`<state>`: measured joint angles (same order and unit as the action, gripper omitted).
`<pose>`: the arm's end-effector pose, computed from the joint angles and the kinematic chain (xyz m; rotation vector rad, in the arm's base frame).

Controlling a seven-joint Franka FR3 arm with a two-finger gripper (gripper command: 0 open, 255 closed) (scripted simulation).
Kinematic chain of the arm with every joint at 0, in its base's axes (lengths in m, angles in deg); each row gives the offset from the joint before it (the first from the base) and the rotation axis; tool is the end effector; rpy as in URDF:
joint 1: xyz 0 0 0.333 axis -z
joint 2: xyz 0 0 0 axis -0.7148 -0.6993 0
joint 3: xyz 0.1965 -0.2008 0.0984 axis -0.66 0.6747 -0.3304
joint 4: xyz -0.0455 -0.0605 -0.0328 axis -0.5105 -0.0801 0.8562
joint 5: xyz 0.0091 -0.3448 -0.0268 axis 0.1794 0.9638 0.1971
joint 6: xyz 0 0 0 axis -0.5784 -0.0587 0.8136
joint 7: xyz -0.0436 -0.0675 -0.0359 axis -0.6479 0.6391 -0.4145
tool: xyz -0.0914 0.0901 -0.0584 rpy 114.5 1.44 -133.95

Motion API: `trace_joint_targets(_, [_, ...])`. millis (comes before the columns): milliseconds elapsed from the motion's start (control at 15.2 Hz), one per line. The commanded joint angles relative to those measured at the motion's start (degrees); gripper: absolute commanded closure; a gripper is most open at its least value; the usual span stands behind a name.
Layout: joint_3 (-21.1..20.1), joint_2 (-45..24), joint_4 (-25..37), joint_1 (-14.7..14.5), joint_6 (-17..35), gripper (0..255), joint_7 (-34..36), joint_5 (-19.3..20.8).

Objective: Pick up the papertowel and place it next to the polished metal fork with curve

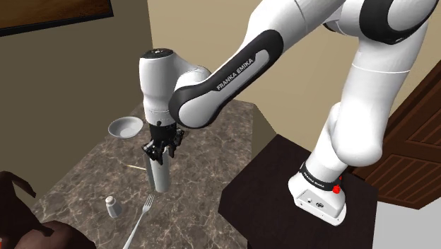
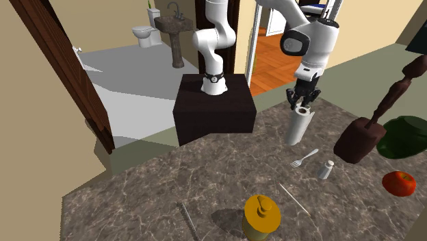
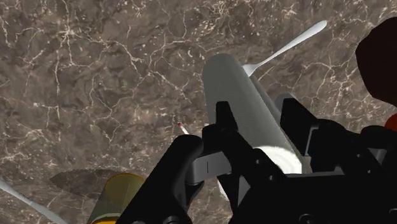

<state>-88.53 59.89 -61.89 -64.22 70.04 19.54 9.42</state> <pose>0.3911 0.3471 0.2989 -3.1121 -0.0080 -0.0108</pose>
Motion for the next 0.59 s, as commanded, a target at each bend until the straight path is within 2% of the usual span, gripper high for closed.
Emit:
trace_joint_targets(0, [0.2, -1.07, -0.55, -0.15, 1.55, 255, 0.45, 0.69])
trace_joint_targets(198, [0.58, -2.77, -1.03, -0.44, 3.58, 255, 1.17, 1.77])
trace_joint_targets(264, [0.44, -2.27, -0.63, -0.4, 2.69, 255, 1.0, 1.43])
trace_joint_targets(330, [0.44, -2.27, -0.63, -0.4, 2.69, 0, 1.0, 1.43])
trace_joint_targets(528, [0.53, -9.14, 3.3, 1.53, 3.81, 0, -7.82, 1.56])
